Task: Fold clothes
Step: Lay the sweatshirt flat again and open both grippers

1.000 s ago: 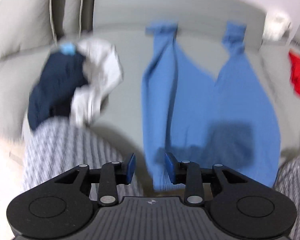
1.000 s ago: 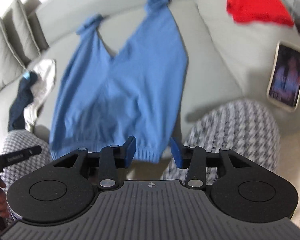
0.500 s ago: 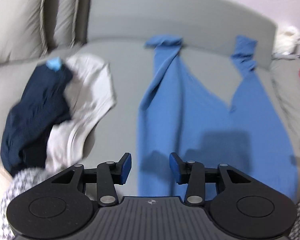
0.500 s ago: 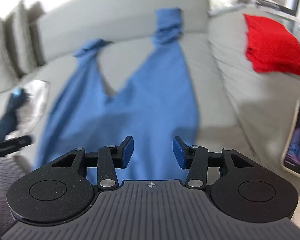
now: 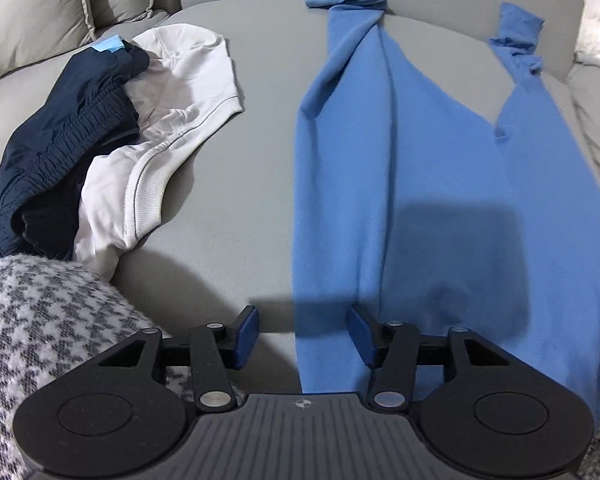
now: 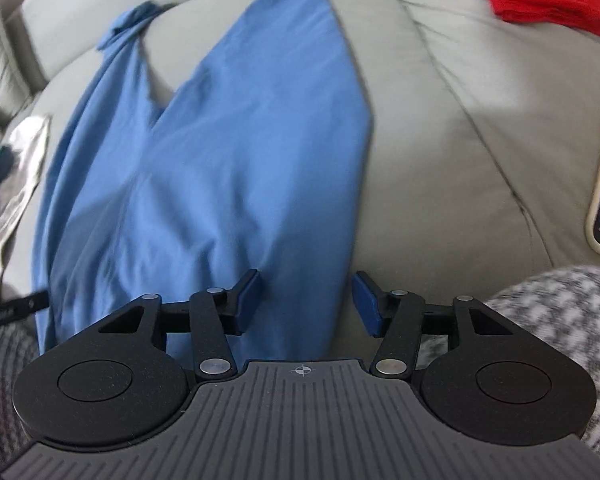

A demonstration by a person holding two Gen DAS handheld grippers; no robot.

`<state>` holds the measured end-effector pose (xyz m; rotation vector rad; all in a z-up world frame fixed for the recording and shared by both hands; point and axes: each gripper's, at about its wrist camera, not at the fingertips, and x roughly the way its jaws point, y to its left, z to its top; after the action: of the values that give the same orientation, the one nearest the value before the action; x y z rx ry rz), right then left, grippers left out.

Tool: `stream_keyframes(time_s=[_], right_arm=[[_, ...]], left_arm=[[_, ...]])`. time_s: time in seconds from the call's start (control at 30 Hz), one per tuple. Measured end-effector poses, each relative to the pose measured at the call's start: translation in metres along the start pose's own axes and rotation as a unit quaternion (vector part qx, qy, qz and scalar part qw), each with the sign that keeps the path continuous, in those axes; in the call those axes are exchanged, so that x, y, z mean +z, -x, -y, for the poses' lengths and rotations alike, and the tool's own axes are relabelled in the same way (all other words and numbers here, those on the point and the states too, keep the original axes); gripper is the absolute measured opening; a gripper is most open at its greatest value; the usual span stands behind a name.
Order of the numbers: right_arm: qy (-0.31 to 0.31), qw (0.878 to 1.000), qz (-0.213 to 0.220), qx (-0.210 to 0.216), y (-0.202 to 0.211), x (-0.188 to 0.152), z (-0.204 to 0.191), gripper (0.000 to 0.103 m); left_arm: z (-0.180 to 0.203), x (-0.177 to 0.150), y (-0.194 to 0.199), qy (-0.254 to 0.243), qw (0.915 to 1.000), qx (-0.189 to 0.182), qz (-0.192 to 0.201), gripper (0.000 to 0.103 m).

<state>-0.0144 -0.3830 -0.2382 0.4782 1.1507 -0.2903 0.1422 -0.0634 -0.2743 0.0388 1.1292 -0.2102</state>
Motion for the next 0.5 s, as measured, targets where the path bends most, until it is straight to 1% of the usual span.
stream_keyframes(time_s=[0.03, 0.1, 0.13, 0.17, 0.2, 0.23, 0.27, 0.3, 0.43, 0.5], right_arm=[[-0.003, 1.000, 0.003, 0.002, 0.002, 0.000, 0.001, 0.044], [-0.018, 1.000, 0.013, 0.011, 0.006, 0.002, 0.005, 0.044], [-0.032, 0.999, 0.021, 0.014, 0.009, 0.002, 0.008, 0.045], [-0.042, 0.999, 0.028, 0.016, 0.011, 0.002, 0.010, 0.045], [-0.046, 0.998, 0.032, 0.016, 0.012, 0.001, 0.011, 0.045], [-0.046, 0.998, 0.034, 0.014, 0.012, 0.000, 0.010, 0.045], [-0.046, 0.998, 0.035, 0.013, 0.012, 0.000, 0.009, 0.045], [-0.047, 0.998, 0.037, 0.012, 0.012, 0.000, 0.009, 0.045], [-0.042, 0.998, 0.044, 0.008, 0.014, -0.002, 0.002, 0.045], [-0.036, 0.998, 0.044, 0.006, 0.004, 0.000, 0.007, 0.045]], left_arm=[[-0.004, 0.000, 0.002, 0.011, 0.9999, -0.010, 0.006, 0.045], [-0.009, -0.002, 0.007, 0.032, 0.9988, -0.025, 0.029, 0.045], [-0.010, -0.002, 0.006, 0.036, 0.9985, -0.025, 0.033, 0.044], [-0.011, -0.001, 0.004, 0.044, 0.9981, -0.026, 0.035, 0.041], [-0.012, 0.001, -0.001, 0.050, 0.9975, -0.035, 0.036, 0.040], [-0.010, 0.002, -0.006, 0.048, 0.9977, -0.033, 0.035, 0.040], [-0.009, 0.003, -0.009, 0.046, 0.9980, -0.030, 0.033, 0.036], [-0.009, 0.005, -0.011, 0.043, 0.9981, -0.030, 0.033, 0.036], [0.006, 0.008, -0.016, 0.008, 0.9988, -0.022, 0.044, 0.036], [0.004, 0.011, -0.024, 0.008, 0.9991, -0.022, 0.035, 0.037]])
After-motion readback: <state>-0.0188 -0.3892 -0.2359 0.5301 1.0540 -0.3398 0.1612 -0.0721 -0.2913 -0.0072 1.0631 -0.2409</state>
